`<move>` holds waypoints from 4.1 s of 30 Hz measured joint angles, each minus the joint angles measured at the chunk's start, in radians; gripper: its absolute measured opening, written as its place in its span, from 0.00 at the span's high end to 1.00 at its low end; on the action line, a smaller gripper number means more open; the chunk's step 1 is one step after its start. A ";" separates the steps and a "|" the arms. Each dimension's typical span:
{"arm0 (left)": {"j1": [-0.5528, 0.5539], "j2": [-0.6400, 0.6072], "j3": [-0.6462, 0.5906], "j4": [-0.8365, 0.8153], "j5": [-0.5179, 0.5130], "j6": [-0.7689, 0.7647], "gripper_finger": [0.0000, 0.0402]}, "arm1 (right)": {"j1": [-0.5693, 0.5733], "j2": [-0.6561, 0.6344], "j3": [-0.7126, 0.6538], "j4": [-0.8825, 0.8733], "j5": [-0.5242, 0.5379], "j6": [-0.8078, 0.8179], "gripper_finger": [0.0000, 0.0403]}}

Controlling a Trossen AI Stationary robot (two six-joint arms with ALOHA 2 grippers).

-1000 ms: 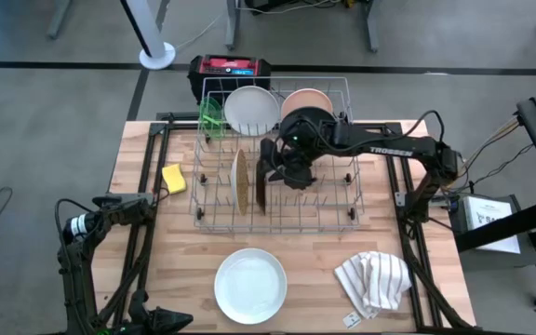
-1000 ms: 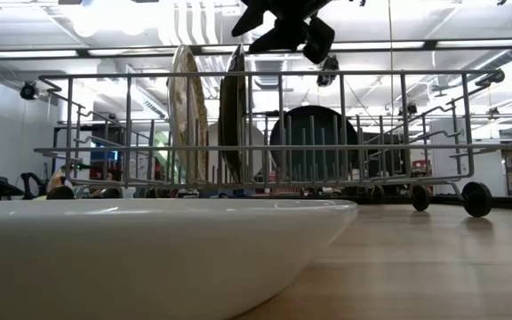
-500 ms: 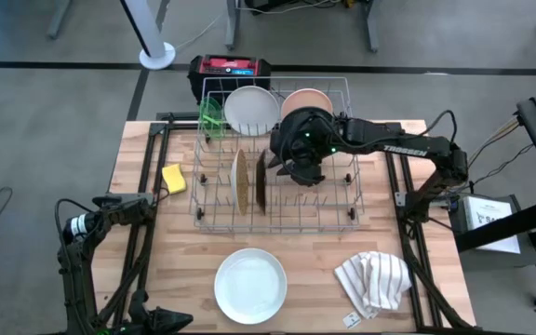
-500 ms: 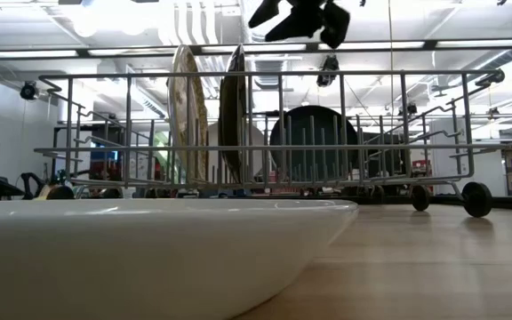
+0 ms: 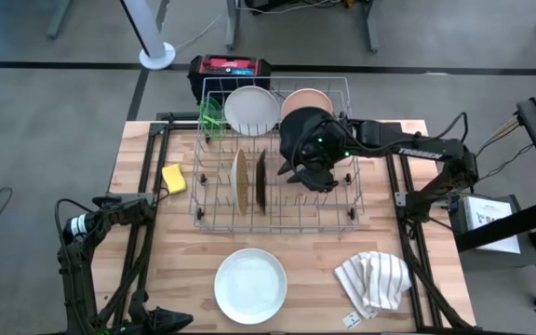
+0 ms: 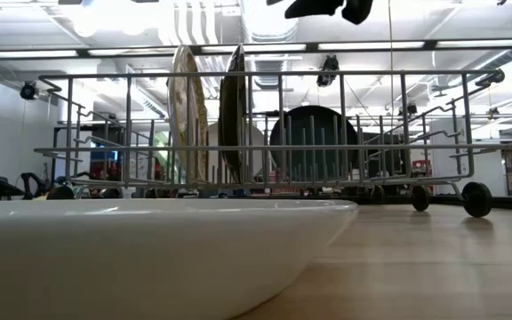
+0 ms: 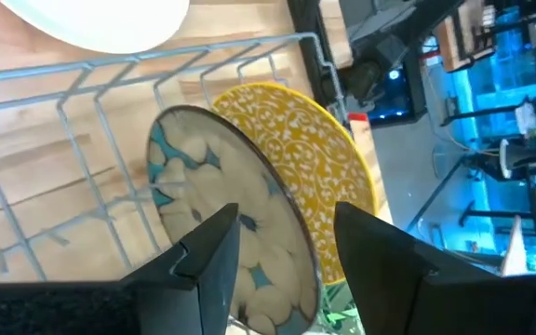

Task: Sort dishes
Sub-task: Put the white plate into the dish rack

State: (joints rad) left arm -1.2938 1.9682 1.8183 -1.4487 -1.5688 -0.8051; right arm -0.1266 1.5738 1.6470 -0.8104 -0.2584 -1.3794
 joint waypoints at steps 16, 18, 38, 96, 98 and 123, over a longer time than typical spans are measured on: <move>0.000 0.000 0.000 0.006 0.000 0.000 1.00 | 0.024 -0.001 0.000 -0.003 0.000 0.020 0.55; 0.000 0.000 0.000 0.006 0.000 0.000 1.00 | 0.024 -0.001 0.000 -0.002 0.000 0.020 0.55; 0.000 0.000 0.000 0.005 0.000 0.000 1.00 | 0.049 -0.020 0.000 -0.041 0.001 0.027 0.54; 0.075 0.000 -0.246 0.140 0.734 -0.724 1.00 | 0.801 0.133 -0.200 -0.061 0.420 2.410 0.55; 0.075 0.000 -0.278 0.164 0.734 -0.724 1.00 | 0.804 0.162 -0.200 -0.042 0.425 2.445 0.55; 0.095 0.000 -0.649 0.510 0.715 -0.724 1.00 | 0.803 0.451 -0.200 0.240 0.626 2.726 0.55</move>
State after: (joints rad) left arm -1.1984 1.9682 1.1695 -0.9387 -0.8535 -1.5288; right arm 0.6762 2.0248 1.4475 -0.5705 0.3674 1.3461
